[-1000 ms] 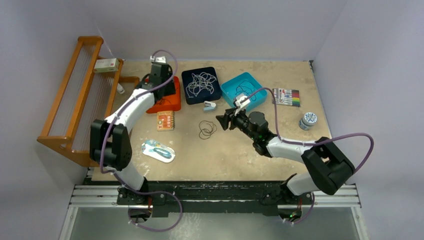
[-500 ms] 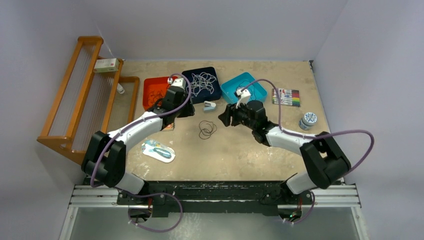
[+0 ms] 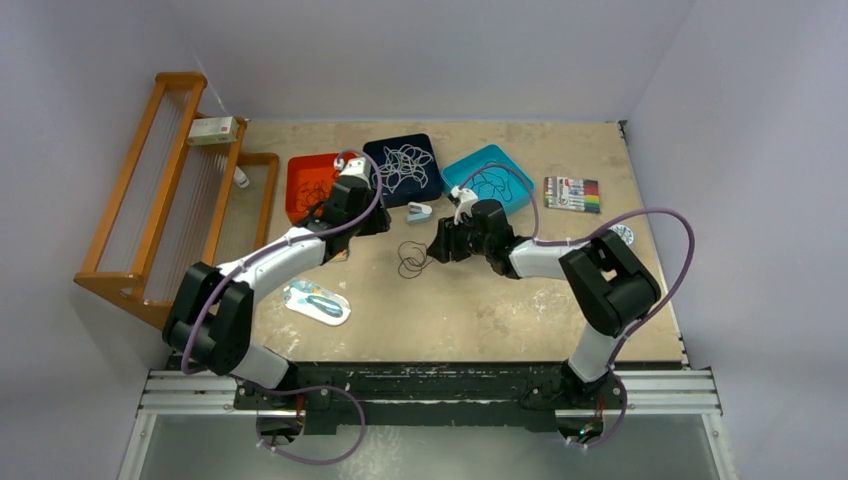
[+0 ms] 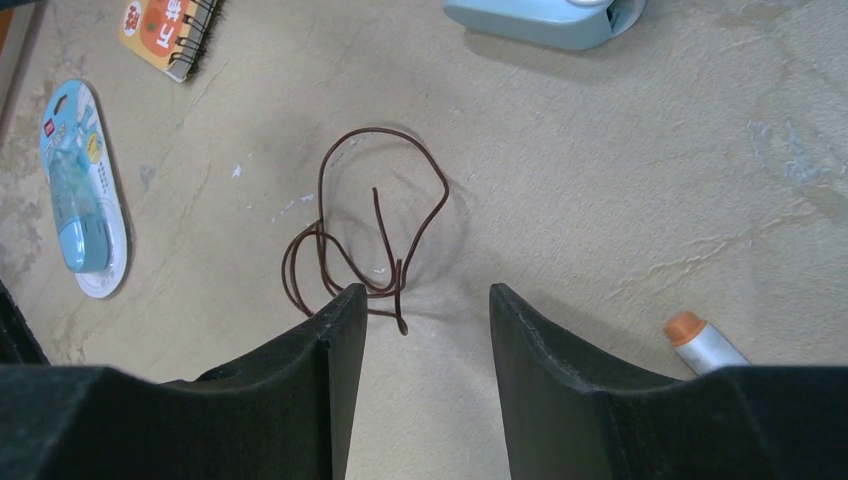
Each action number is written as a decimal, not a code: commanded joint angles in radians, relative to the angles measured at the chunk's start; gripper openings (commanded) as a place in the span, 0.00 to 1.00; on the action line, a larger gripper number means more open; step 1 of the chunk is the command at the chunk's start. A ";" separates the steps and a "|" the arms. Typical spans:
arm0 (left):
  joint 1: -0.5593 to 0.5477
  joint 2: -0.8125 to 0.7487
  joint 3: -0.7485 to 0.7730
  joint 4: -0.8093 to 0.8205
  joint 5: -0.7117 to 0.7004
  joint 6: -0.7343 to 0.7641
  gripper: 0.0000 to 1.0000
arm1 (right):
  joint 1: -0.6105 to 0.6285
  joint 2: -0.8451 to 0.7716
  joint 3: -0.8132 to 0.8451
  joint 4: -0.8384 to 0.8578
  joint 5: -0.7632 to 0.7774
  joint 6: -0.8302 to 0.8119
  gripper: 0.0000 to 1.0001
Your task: Untangle the cables
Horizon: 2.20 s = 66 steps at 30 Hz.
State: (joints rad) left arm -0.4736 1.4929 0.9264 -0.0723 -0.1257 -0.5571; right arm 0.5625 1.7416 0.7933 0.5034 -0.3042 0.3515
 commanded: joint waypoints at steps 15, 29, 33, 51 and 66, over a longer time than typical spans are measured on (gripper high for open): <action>-0.001 -0.093 -0.042 0.100 -0.041 -0.002 0.46 | 0.002 0.045 0.061 0.064 -0.067 0.008 0.12; 0.000 -0.285 -0.180 0.391 0.098 0.003 0.48 | 0.001 -0.276 0.163 -0.122 0.052 -0.100 0.00; 0.000 -0.318 -0.171 0.414 0.129 0.013 0.49 | 0.001 -0.340 0.248 -0.164 0.067 -0.107 0.00; -0.015 -0.342 -0.069 0.412 0.447 0.171 0.51 | 0.001 -0.279 0.515 -0.401 -0.012 -0.059 0.00; -0.150 -0.231 0.024 0.294 0.315 0.310 0.52 | 0.001 -0.241 0.582 -0.466 -0.142 -0.045 0.00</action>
State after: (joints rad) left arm -0.6056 1.2472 0.8917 0.2092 0.2256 -0.2989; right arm 0.5625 1.5139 1.3132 0.0345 -0.3851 0.2958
